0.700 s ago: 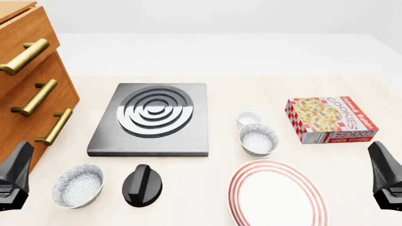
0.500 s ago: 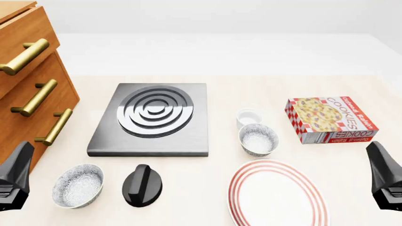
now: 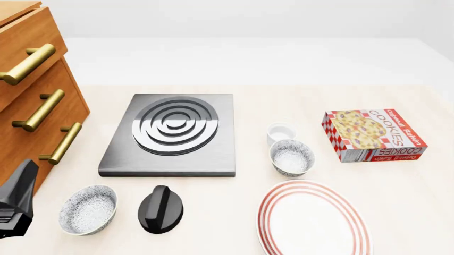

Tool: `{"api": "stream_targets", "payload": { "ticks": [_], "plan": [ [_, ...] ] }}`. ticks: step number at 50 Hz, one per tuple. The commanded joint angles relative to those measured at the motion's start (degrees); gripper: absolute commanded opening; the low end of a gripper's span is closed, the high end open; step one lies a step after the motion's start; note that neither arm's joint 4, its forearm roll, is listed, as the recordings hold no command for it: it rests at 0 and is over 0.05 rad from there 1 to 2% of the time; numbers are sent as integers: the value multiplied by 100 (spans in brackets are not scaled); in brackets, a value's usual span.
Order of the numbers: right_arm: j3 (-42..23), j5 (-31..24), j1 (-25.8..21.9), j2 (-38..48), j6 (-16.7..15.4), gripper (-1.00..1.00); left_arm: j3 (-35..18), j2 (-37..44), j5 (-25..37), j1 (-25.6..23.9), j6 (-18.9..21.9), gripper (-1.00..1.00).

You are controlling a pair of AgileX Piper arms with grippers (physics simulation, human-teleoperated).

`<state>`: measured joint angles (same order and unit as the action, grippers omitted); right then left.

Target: Pick the akita bowl between the plate and the ramekin and place it on the plate.

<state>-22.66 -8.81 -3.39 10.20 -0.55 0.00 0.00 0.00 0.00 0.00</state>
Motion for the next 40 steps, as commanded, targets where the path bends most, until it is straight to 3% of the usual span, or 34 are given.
{"api": "stream_targets", "payload": {
  "ticks": [1,4,6,7,8,14,20,21,26,27,28,30,34,36,40],
  "plan": [
    [-1505,-510,-227,856,-275,100,0,0,0,0,0,100],
    [-1877,-633,123,1459,-316,100,0,0,0,0,0,100],
    [-2059,-685,-97,1468,-323,100,0,0,0,0,0,100],
    [-2171,-743,76,1619,-409,100,0,0,0,0,0,100],
    [-2347,-804,-185,1793,-315,100,0,0,0,0,0,100],
    [-3377,-1369,-452,2854,-184,100,0,0,0,0,0,100],
    [-4333,-1976,-471,3641,-314,100,0,0,0,0,0,100],
    [-4552,-2108,-568,3787,-188,100,0,0,0,0,0,100],
    [-5127,-2620,-345,4350,-203,100,0,0,0,0,0,100],
    [-5318,-2784,-439,4504,-67,100,0,0,0,0,0,100],
    [-5377,-2929,-297,4592,-122,100,0,0,0,0,0,100],
    [-5557,-3101,-543,4761,33,100,0,0,0,0,0,100],
    [-5813,-3432,-363,4986,-109,100,0,0,0,0,0,100],
    [-5984,-3531,-600,5153,-10,100,0,0,0,0,0,100],
    [-6174,-3764,-507,5494,-41,100,0,0,0,0,0,100]
  ]
}}
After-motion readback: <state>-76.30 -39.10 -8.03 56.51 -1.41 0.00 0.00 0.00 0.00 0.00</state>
